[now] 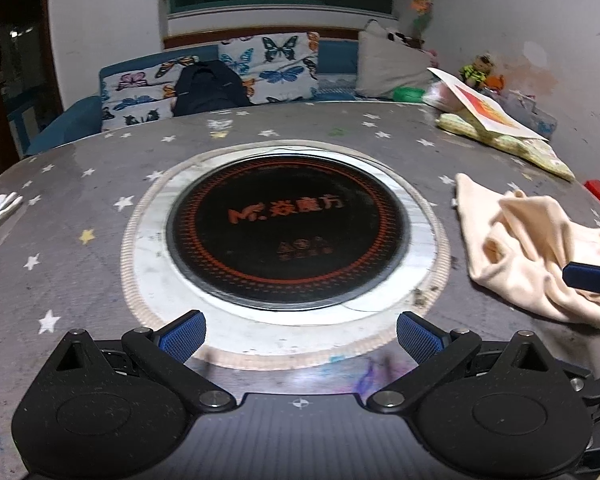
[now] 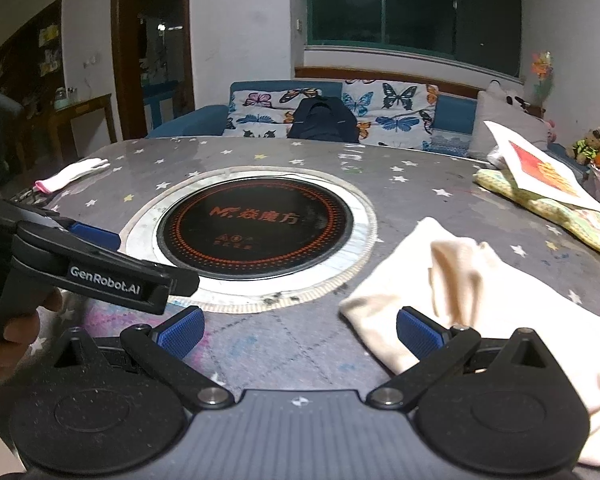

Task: Fold clothes
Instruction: 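Move both tools toward the crumpled cream garment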

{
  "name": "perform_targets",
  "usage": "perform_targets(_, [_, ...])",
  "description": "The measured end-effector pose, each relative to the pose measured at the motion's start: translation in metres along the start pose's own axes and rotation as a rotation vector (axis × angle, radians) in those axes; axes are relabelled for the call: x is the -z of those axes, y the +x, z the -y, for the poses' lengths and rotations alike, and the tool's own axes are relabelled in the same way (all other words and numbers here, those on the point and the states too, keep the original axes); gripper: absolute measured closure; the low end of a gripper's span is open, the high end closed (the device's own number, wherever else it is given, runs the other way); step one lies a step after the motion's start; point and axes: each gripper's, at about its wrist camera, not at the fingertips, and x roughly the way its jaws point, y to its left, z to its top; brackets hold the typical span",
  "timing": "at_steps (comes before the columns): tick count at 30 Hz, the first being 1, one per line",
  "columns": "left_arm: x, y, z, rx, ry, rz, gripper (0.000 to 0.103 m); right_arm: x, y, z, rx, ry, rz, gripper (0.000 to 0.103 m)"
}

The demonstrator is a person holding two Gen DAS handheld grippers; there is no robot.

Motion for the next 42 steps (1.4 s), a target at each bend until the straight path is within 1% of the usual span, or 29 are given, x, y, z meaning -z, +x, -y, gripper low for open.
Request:
perform_targets(16, [-0.01, 0.005, 0.036, 0.057, 0.071, -0.016, 0.0, 0.01, -0.041, 0.034, 0.097, 0.056, 0.041, 0.0])
perform_targets(22, [-0.014, 0.006, 0.05, 0.07, 0.1, -0.018, 0.0, 0.013, -0.053, 0.049, 0.137, 0.078, 0.055, 0.002])
perform_targets(24, [-0.015, 0.006, 0.053, 0.078, 0.108, -0.017, 0.0, 0.014, -0.056, 0.054, 0.143, 0.092, 0.057, 0.004])
perform_targets(29, [-0.017, 0.007, 0.063, 0.095, 0.126, -0.019, 0.0, 0.015, -0.061, 0.067, 0.159, 0.118, 0.058, 0.006])
perform_targets(39, [-0.021, 0.007, 0.081, 0.124, 0.154, -0.023, 0.0, 0.019, -0.068, 0.076, 0.184, 0.137, 0.064, 0.007])
perform_targets(42, [-0.022, 0.006, 0.086, 0.13, 0.166, -0.02, 0.0, 0.019, -0.068, 0.078, 0.187, 0.139, 0.061, 0.01])
